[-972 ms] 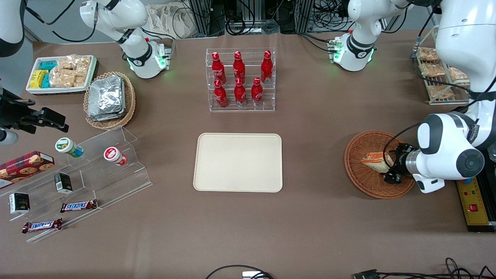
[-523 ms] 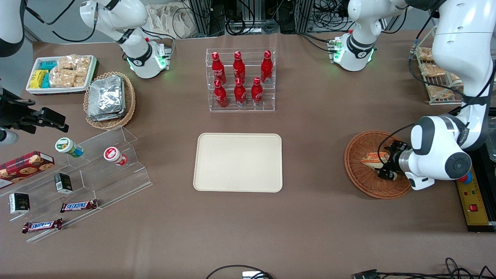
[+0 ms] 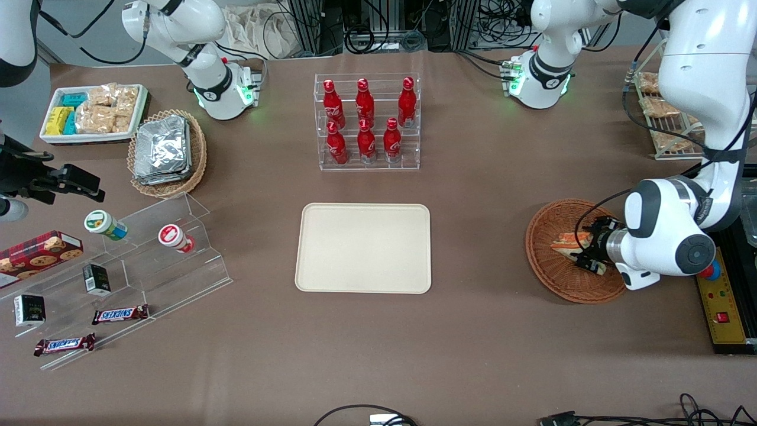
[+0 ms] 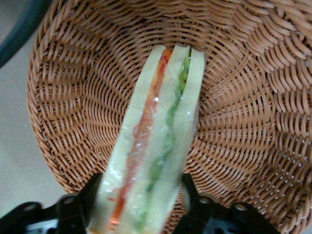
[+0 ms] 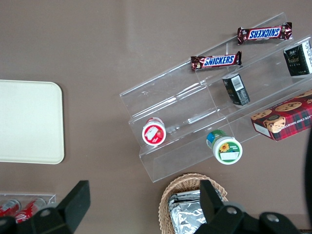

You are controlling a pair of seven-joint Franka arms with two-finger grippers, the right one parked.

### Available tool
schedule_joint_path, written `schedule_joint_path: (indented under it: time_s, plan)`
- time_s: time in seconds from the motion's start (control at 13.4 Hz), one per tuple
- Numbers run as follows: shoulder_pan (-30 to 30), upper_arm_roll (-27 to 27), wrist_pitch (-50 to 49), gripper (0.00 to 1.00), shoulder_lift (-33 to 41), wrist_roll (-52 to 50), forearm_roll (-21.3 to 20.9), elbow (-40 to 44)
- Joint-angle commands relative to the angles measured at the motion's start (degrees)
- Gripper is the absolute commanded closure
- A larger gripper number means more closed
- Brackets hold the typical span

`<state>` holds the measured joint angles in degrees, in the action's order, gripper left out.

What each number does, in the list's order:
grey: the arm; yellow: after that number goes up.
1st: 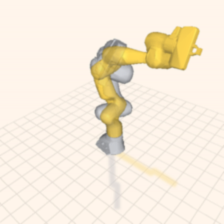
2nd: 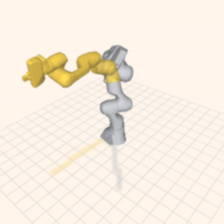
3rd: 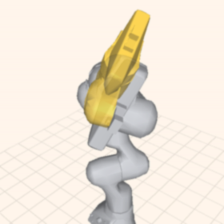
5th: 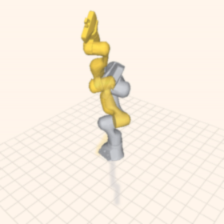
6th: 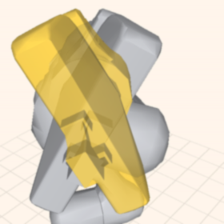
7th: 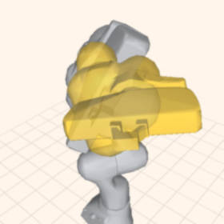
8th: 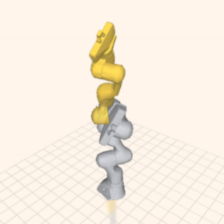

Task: Place sandwich from basket to tray
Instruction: 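Lift the sandwich and carry it with the left gripper over the tray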

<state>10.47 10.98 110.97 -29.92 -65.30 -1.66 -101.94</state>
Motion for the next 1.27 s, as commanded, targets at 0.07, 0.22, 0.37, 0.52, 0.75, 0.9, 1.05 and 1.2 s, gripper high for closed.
schedule_joint_path:
  time_s: [0.07, 0.22, 0.37, 0.52, 0.75, 0.9, 1.05, 1.2]
  plan:
    - [-0.5, 0.0, -0.5, 1.0, 0.8, 0.2, -1.7, 0.0]
    - [-1.2, 0.1, -2.9, 1.0, 0.9, 0.4, -2.2, 1.7]
    - [-2.0, 0.1, -9.0, 1.0, 0.9, 4.3, -2.1, 5.7]
    - [-3.3, 0.1, -15.5, 1.0, 0.9, 8.2, -2.0, 11.0]
    - [-6.2, 0.1, -21.7, 1.0, 0.8, 13.1, -2.0, 19.3]
    - [-7.6, 0.7, -22.8, 1.0, 0.8, 20.3, -1.7, 22.3]
    - [-9.8, 3.2, -22.7, 1.0, 0.8, 26.9, -1.5, 23.5]
    - [-11.3, 5.8, -22.0, 1.0, 0.3, 28.2, -1.3, 24.1]
